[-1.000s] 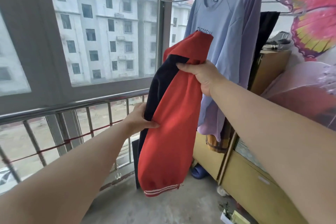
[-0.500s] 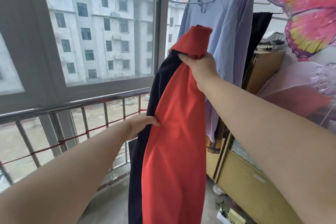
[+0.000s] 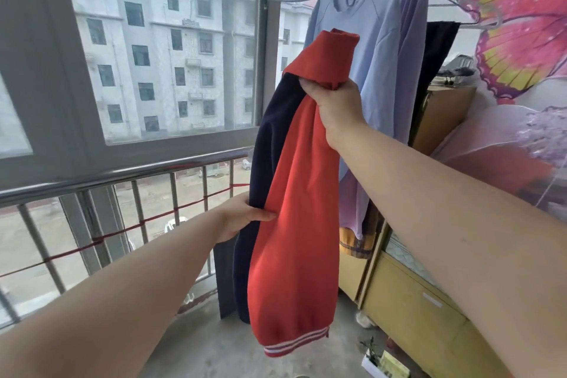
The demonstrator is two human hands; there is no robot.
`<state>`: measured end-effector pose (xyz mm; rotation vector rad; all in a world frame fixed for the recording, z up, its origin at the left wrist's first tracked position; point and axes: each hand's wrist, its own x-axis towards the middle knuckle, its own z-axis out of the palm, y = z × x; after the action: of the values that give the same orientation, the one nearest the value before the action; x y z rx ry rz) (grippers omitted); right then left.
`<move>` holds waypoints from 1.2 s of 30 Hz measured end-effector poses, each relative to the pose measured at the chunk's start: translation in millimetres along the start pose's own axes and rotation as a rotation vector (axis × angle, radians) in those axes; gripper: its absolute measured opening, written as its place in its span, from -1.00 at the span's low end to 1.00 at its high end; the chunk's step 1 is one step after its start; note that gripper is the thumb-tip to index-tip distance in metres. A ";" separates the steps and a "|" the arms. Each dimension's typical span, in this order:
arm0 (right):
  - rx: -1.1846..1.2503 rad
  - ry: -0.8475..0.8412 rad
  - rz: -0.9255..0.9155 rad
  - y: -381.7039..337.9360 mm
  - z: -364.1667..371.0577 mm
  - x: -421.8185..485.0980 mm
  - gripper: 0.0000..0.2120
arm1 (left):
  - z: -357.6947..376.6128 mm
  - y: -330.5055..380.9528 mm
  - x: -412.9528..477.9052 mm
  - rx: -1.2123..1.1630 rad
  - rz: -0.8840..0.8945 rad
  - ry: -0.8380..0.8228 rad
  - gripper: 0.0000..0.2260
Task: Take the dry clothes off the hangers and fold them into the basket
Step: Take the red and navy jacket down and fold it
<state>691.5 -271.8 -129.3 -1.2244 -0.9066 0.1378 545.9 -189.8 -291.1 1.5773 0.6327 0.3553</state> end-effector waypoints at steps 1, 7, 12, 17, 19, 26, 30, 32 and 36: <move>0.004 0.001 -0.003 -1.4 -0.7 1.1 -0.82 | 1.1 0.7 2.3 -0.015 0.009 0.006 -0.59; -0.032 0.002 -0.024 -3.0 -5.6 8.1 -0.76 | -14.1 11.4 13.2 0.279 0.085 0.238 -0.69; -0.077 0.018 -0.021 0.0 -11.8 11.4 -0.75 | -26.6 26.9 6.9 0.405 0.019 0.155 -0.62; -0.251 0.010 -0.025 6.4 -13.7 13.5 -0.69 | -19.0 39.9 -3.5 0.567 -0.038 0.176 -0.91; -0.313 0.015 0.048 13.1 -18.7 18.4 -0.62 | -17.2 40.1 -9.6 0.446 -0.065 0.165 -0.90; -0.109 -0.006 0.534 40.8 -25.8 19.3 -0.33 | -19.9 39.5 -22.6 0.018 -0.309 0.012 -0.79; 0.294 -0.140 0.634 75.1 -35.4 5.2 -0.41 | -24.8 44.8 -28.8 -0.180 -0.187 0.089 -0.83; 0.354 -0.230 0.700 96.5 -36.3 -8.4 -0.36 | -25.2 48.6 -31.6 -0.282 -0.109 0.136 -0.86; 0.268 -0.175 0.941 145.1 -34.9 -45.9 -0.55 | -19.4 59.6 -35.4 -0.435 0.041 0.196 -0.80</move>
<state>737.4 -268.1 -278.5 -1.3085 -0.3716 1.0931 517.5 -195.4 -225.2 1.1484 0.6238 0.6394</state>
